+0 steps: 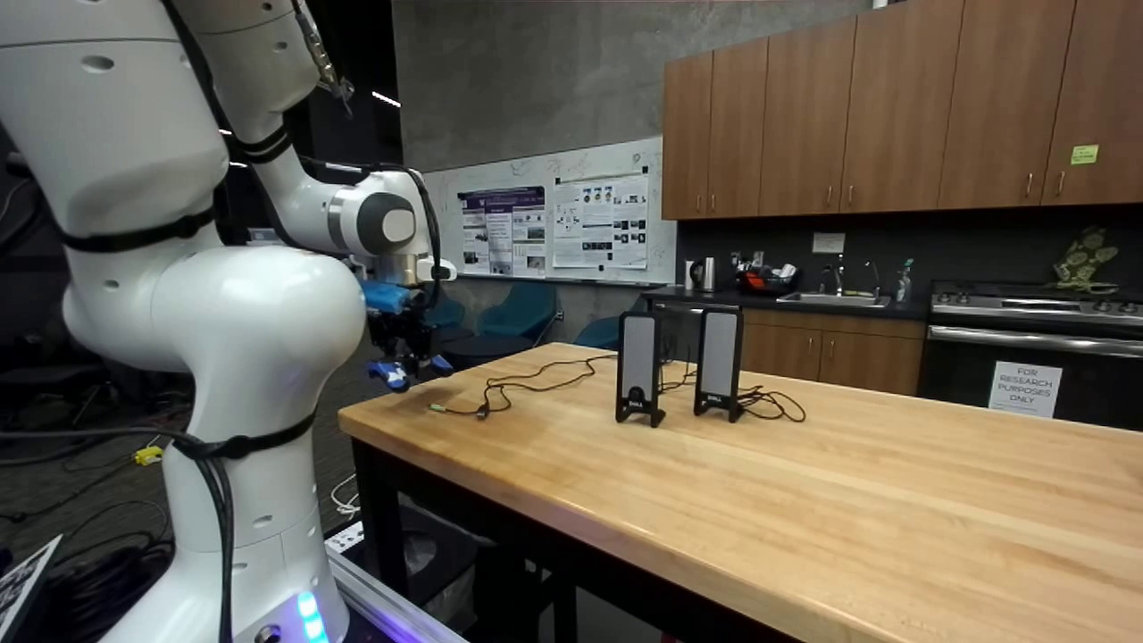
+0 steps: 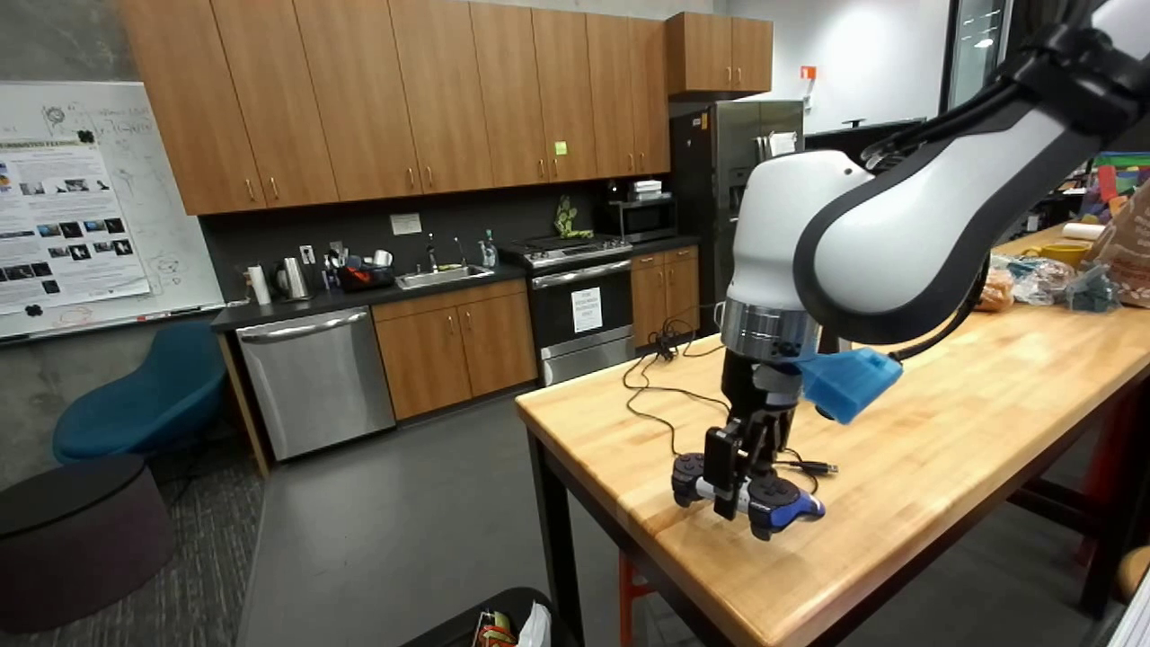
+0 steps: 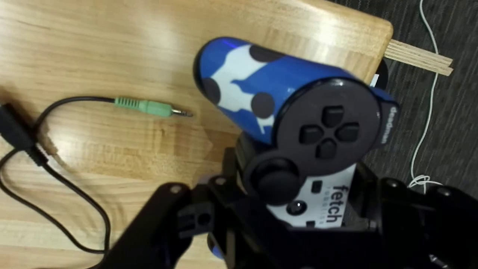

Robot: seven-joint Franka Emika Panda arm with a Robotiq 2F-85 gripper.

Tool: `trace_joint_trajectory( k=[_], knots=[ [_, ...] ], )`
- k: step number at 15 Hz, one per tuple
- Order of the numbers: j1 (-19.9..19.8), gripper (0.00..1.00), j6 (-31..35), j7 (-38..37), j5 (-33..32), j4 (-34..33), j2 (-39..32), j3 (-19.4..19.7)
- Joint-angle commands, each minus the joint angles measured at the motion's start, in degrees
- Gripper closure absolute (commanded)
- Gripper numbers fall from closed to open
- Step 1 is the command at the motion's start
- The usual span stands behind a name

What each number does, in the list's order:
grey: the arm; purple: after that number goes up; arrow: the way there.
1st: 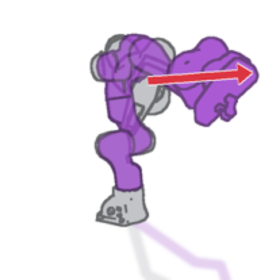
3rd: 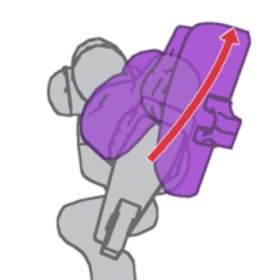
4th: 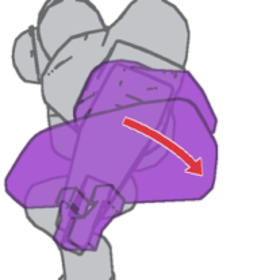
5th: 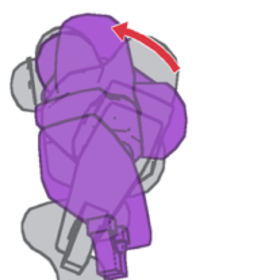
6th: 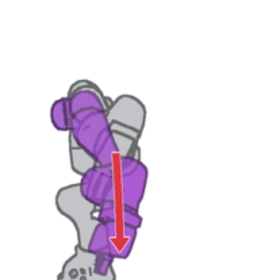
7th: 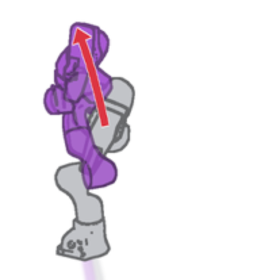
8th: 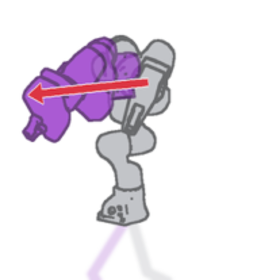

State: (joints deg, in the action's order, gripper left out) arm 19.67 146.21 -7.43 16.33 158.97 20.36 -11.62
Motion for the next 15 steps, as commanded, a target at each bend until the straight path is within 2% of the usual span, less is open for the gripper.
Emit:
trace_joint_trajectory(
  k=[1,12,13,14,15],
  knots=[
    [-1.0,0.59,2.9,-1.5,1.6,-0.2,-2.1,-0.2],
    [-2.5,0.59,12.4,-13.3,2.6,-1.0,-8.1,-2.5],
    [-2.7,0.38,12.8,-14.2,2.4,-1.0,-8.2,-2.7],
    [-3.1,0.09,12.9,-15.2,1.8,-1.0,-8.2,-3.0],
    [-3.5,0.08,13.4,-16.2,1.3,-0.9,-8.3,-3.2]
  ],
)
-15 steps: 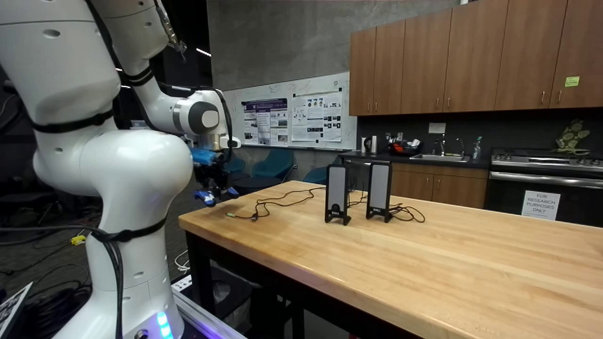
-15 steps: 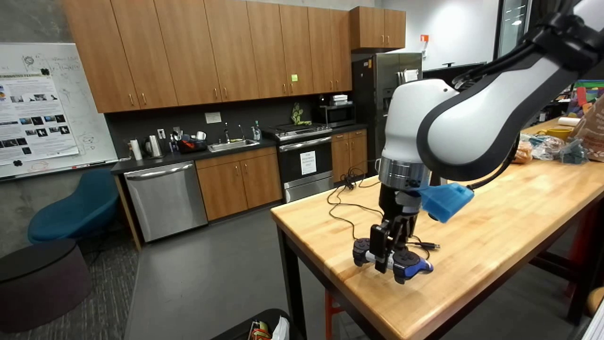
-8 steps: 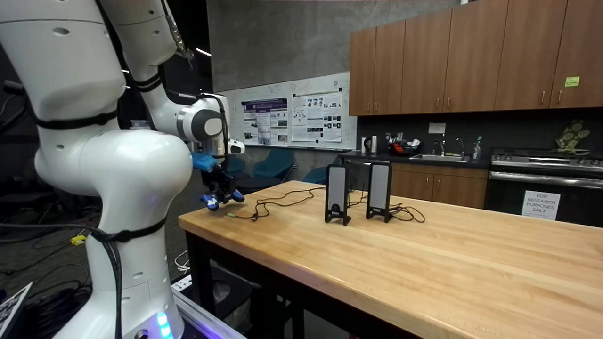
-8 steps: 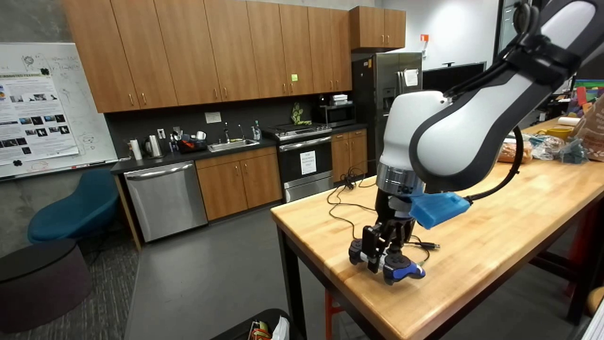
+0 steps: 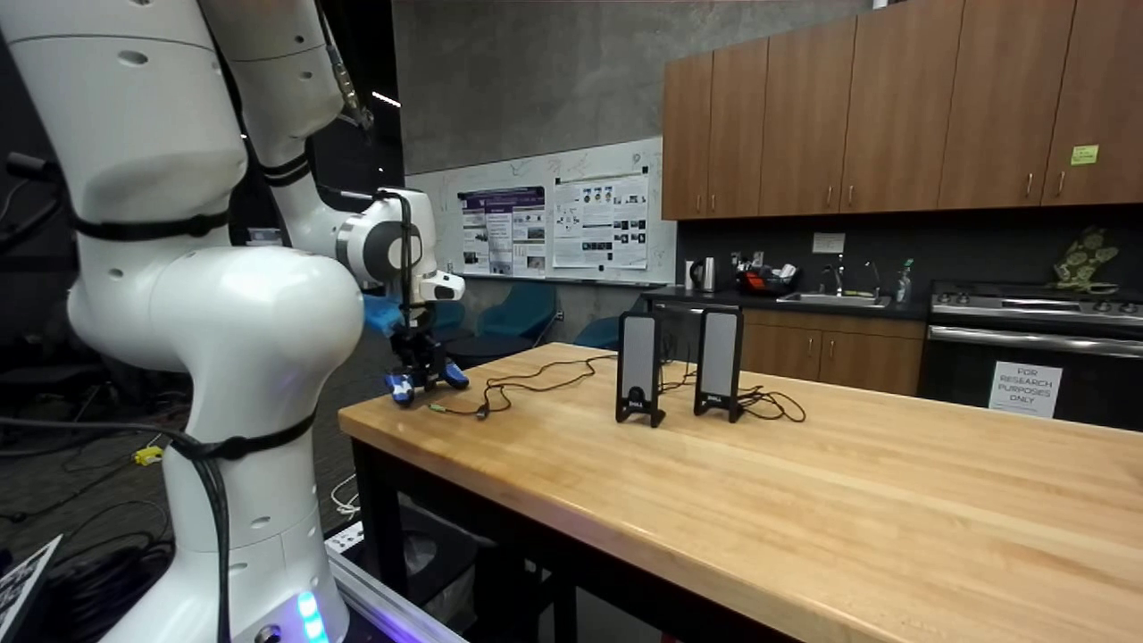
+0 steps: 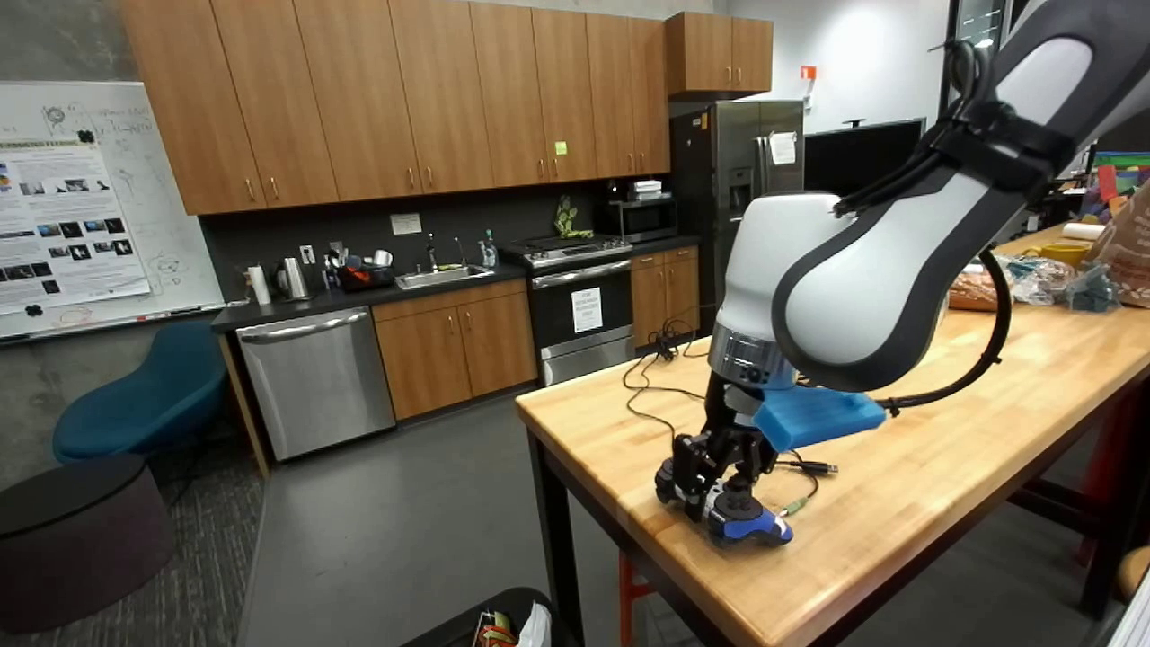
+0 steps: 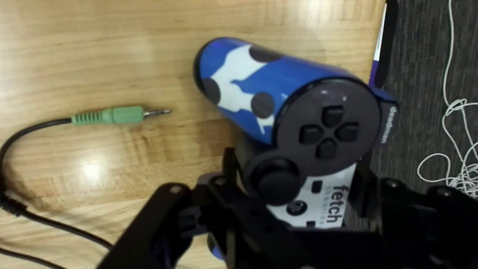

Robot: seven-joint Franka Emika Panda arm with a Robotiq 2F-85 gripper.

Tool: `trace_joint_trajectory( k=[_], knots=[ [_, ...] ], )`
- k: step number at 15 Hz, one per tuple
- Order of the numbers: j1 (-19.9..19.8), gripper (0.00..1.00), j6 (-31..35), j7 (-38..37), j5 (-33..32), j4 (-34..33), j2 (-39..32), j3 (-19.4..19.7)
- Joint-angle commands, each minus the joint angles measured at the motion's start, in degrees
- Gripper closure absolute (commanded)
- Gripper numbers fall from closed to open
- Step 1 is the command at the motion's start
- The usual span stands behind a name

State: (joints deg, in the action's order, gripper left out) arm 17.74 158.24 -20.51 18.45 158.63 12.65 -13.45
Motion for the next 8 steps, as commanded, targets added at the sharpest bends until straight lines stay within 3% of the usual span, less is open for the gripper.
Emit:
trace_joint_trajectory(
  k=[1,8],
  knots=[
    [-1.8,0.03,1.3,-3.6,-1.0,-0.5,-0.4,-1.5],
    [-6.5,0.00,-1.1,-9.0,-7.3,0.0,2.9,-2.6]
  ],
)
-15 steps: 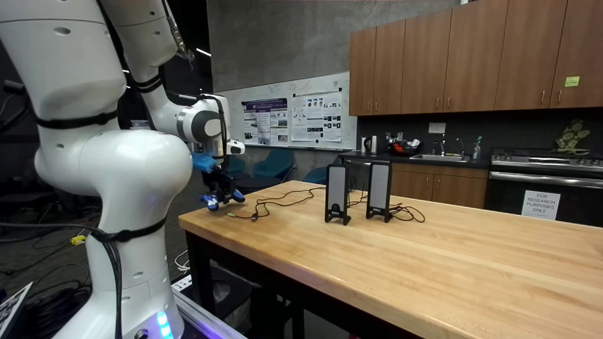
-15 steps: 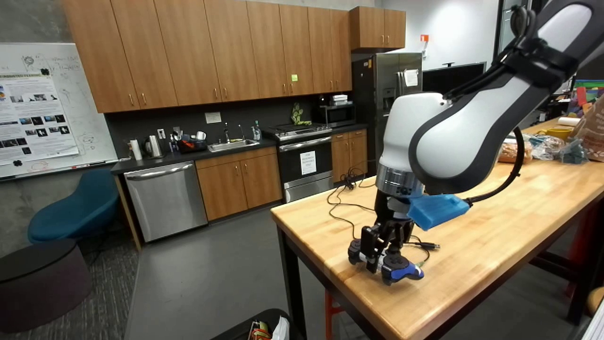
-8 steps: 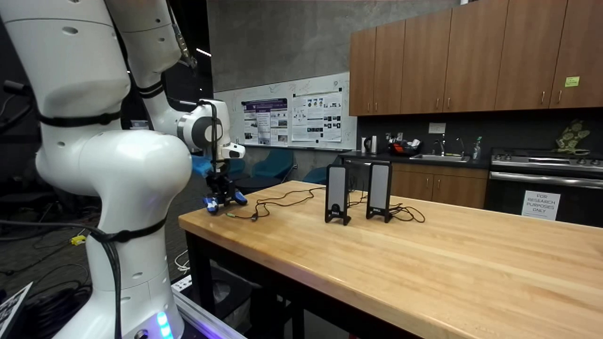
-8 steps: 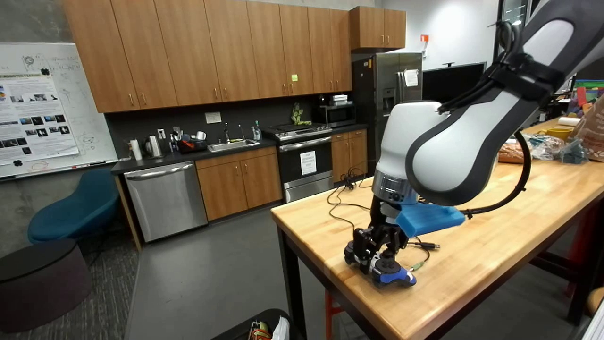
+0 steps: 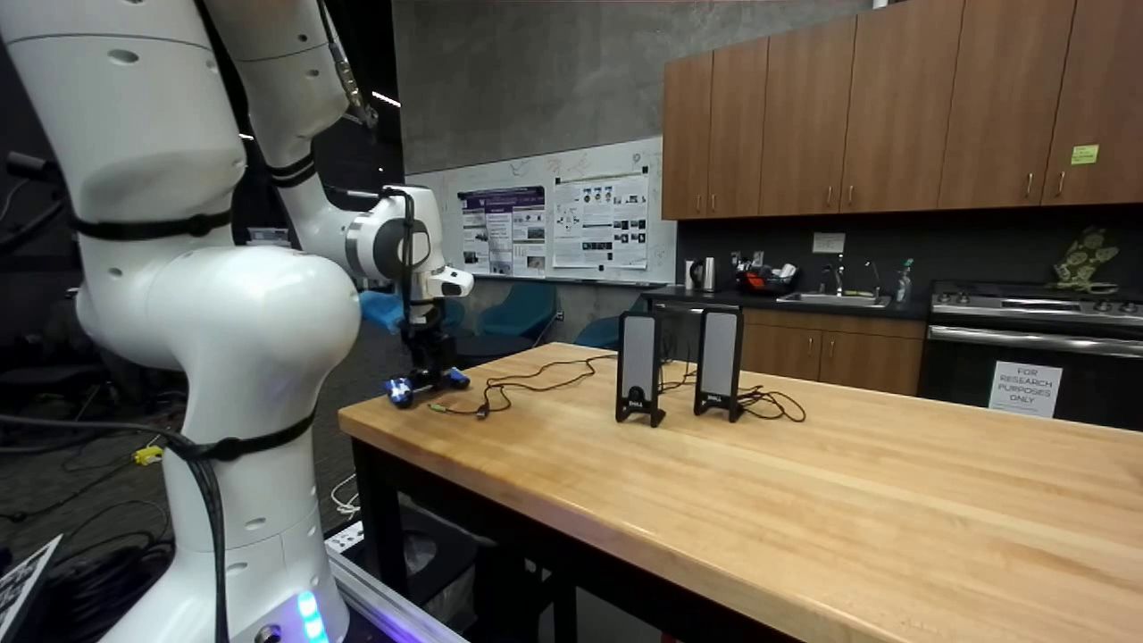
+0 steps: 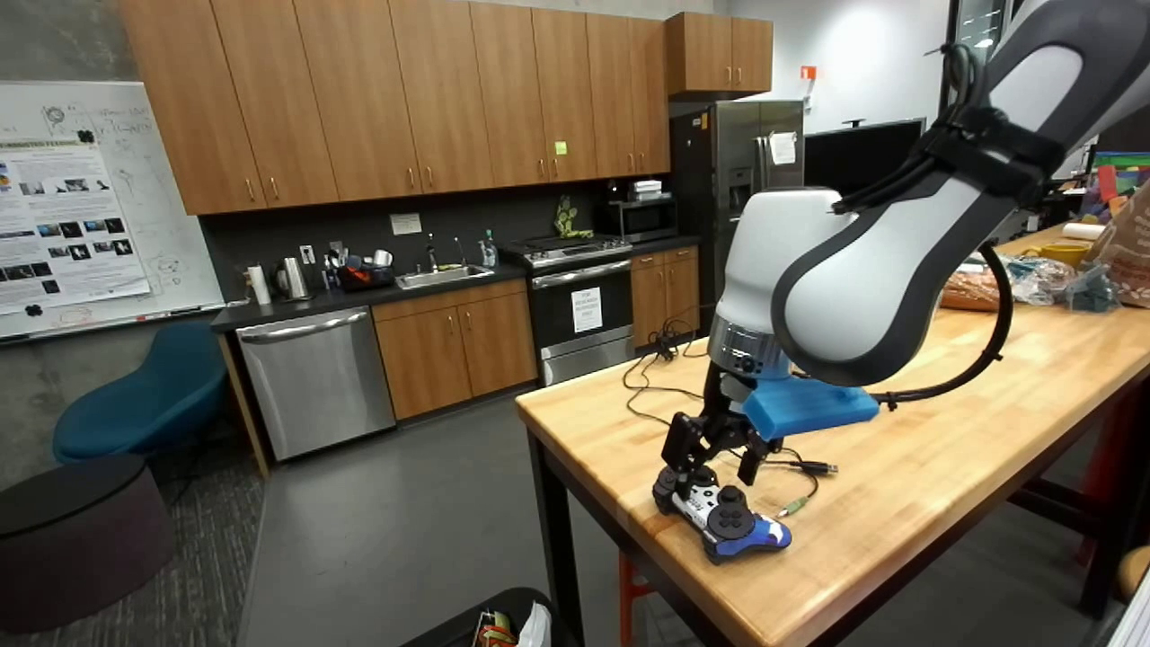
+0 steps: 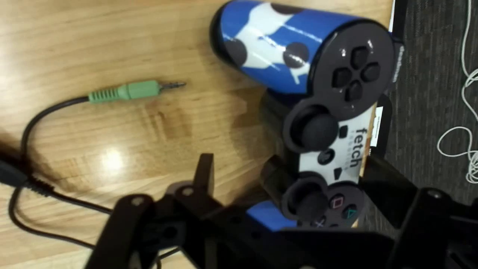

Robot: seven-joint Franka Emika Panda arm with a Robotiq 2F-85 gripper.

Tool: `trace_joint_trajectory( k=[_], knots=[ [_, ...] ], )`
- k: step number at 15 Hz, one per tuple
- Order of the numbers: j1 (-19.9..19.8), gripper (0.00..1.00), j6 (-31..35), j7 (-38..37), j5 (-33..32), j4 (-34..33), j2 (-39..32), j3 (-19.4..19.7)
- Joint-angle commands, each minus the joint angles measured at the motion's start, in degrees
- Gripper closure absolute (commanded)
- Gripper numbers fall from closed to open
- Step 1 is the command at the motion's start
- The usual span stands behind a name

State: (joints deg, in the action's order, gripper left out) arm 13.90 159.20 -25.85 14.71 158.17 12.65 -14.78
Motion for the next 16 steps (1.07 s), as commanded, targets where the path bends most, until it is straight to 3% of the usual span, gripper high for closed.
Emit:
trace_joint_trajectory(
  k=[1,12,13,14,16],
  knots=[
    [-3.1,0.00,-3.0,-4.1,-4.3,0.5,3.7,-1.3],
    [-3.7,0.00,-18.0,-3.9,-6.0,-0.6,13.6,-2.1],
    [-3.6,0.09,-19.3,-3.5,-6.2,-0.7,14.3,-2.3],
    [-3.6,0.27,-20.4,-3.5,-6.4,-0.9,14.9,-2.5],
    [-3.3,0.38,-22.7,-3.0,-6.8,-1.5,15.8,-2.9]
  ],
)
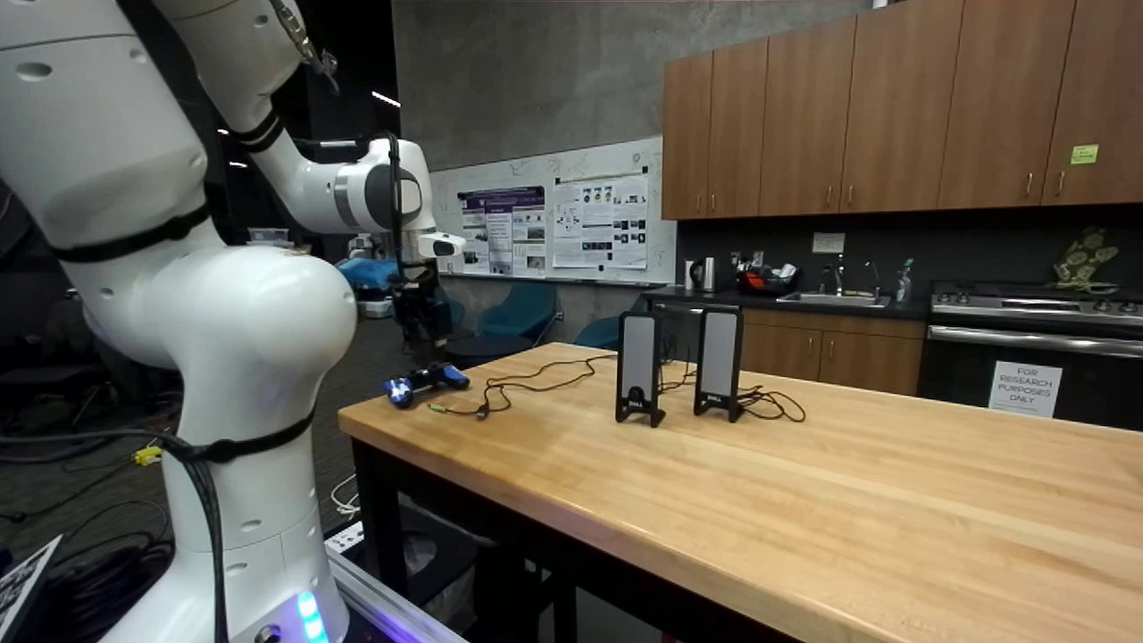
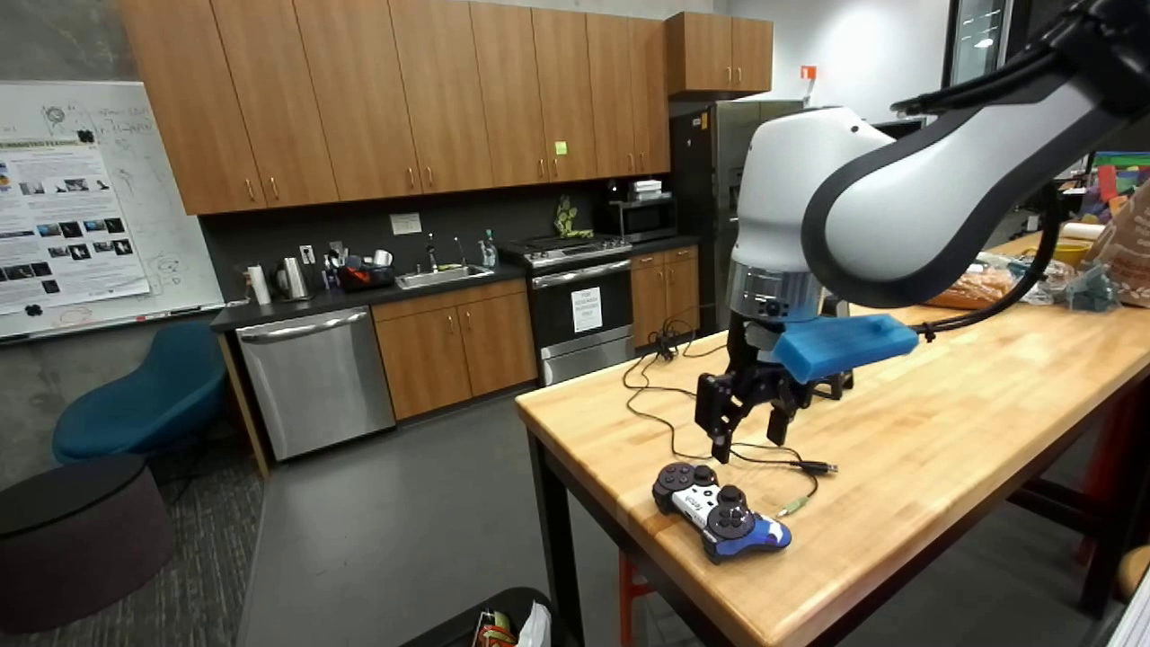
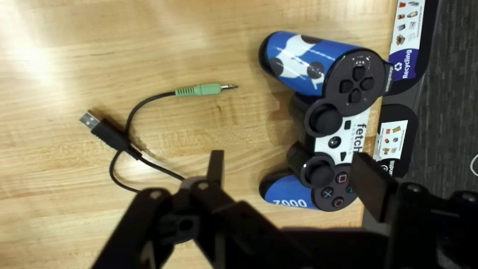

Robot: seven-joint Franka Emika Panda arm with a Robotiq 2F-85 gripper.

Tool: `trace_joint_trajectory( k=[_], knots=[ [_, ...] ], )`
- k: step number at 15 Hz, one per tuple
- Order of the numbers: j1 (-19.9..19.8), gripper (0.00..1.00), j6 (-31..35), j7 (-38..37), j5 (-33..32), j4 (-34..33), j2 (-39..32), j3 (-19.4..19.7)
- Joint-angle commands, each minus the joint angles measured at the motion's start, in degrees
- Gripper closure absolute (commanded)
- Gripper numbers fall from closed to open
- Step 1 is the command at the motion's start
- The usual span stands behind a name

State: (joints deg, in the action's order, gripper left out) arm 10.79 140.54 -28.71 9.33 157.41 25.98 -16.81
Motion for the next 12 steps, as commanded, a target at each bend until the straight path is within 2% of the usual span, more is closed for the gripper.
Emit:
trace_joint_trajectory(
  k=[1,8,12],
  knots=[
    [0.1,0.47,-5.0,0.1,-1.5,-0.9,2.8,-1.0],
    [1.6,0.99,-8.4,1.1,-0.6,-1.7,2.6,-1.8],
    [2.4,1.00,-10.6,1.5,-0.5,-2.0,2.1,-1.9]
  ],
)
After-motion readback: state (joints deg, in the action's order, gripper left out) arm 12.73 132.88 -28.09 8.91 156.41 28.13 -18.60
